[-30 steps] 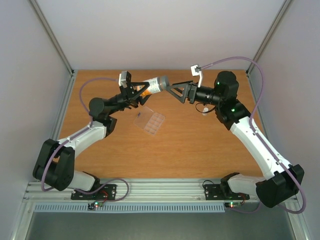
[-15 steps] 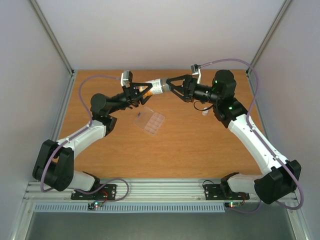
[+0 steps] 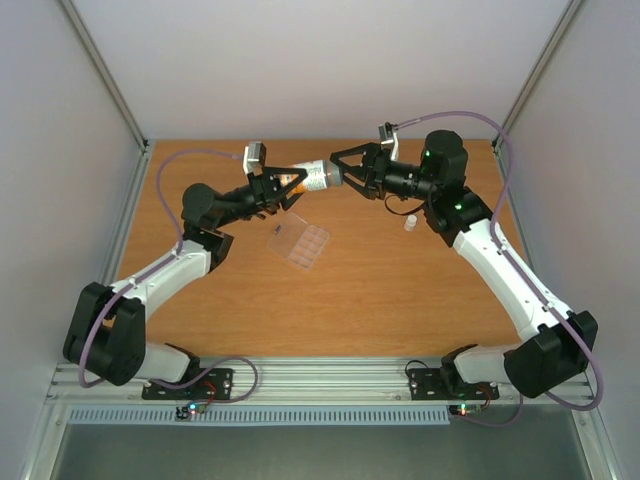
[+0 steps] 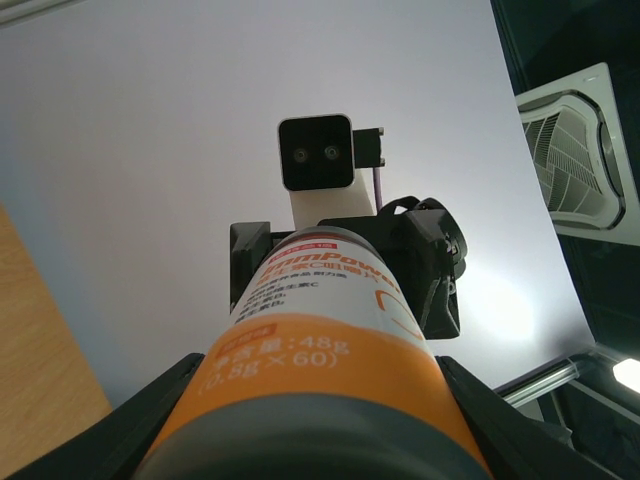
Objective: Sort the pills into containers
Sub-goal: Unscrew the lid of the pill bottle.
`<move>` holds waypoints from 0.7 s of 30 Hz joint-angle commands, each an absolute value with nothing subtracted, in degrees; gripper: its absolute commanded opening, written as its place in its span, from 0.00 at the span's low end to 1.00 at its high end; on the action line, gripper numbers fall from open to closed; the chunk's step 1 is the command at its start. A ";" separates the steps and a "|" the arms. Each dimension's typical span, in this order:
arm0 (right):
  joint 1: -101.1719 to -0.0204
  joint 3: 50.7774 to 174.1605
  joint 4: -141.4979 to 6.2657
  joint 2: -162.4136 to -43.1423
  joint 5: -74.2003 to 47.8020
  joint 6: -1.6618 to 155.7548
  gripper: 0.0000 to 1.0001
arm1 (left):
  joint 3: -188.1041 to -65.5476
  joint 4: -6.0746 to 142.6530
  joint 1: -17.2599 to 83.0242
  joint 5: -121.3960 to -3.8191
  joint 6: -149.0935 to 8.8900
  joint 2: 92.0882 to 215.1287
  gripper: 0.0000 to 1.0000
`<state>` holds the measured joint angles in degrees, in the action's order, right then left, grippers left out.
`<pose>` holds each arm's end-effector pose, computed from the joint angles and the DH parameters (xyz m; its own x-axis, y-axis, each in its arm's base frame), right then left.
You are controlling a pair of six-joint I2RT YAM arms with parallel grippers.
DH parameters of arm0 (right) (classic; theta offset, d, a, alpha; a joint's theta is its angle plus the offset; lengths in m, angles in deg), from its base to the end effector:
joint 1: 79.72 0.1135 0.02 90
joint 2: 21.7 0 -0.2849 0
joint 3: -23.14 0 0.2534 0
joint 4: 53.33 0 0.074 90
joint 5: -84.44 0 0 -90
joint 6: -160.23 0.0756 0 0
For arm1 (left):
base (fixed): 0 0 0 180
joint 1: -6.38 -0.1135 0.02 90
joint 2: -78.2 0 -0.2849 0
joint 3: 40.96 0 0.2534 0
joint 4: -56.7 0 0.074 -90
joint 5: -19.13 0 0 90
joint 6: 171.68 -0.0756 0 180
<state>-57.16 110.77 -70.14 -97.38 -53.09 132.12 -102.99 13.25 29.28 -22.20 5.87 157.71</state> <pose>0.2760 0.1750 0.4314 -0.8640 0.2860 -0.4144 -0.3728 0.1896 0.9083 0.2738 -0.1773 0.3718 -0.8608 -0.3526 -0.3670 0.4406 -0.1555 -0.8841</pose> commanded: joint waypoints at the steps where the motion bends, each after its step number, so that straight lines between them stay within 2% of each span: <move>1: -56.17 113.34 -72.16 -98.64 -53.12 130.88 0.75 | -105.73 12.13 29.41 -21.82 3.66 156.81 0.03; 4: -56.03 113.39 -72.66 -98.95 -52.93 130.37 0.74 | -106.19 12.14 29.48 -21.75 3.64 157.12 0.03; 7: -55.99 113.58 -72.54 -99.06 -52.90 130.01 0.67 | -106.33 12.17 29.54 -21.56 3.57 157.45 0.03; 13: -55.91 115.96 -74.96 -99.87 -53.30 126.88 0.33 | -106.00 12.55 29.50 -22.13 3.40 157.52 0.03; 17: -55.25 120.44 -80.03 -101.32 -53.38 115.86 0.26 | -105.33 7.58 29.50 -23.49 6.50 158.36 0.03; 21: -55.21 120.87 -78.39 -100.12 -56.34 99.11 0.26 | -104.20 -1.61 29.51 -26.50 16.22 160.19 0.03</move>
<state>-55.98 118.77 -78.09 -101.16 -53.20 117.83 -104.22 10.08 29.26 -23.78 8.12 158.67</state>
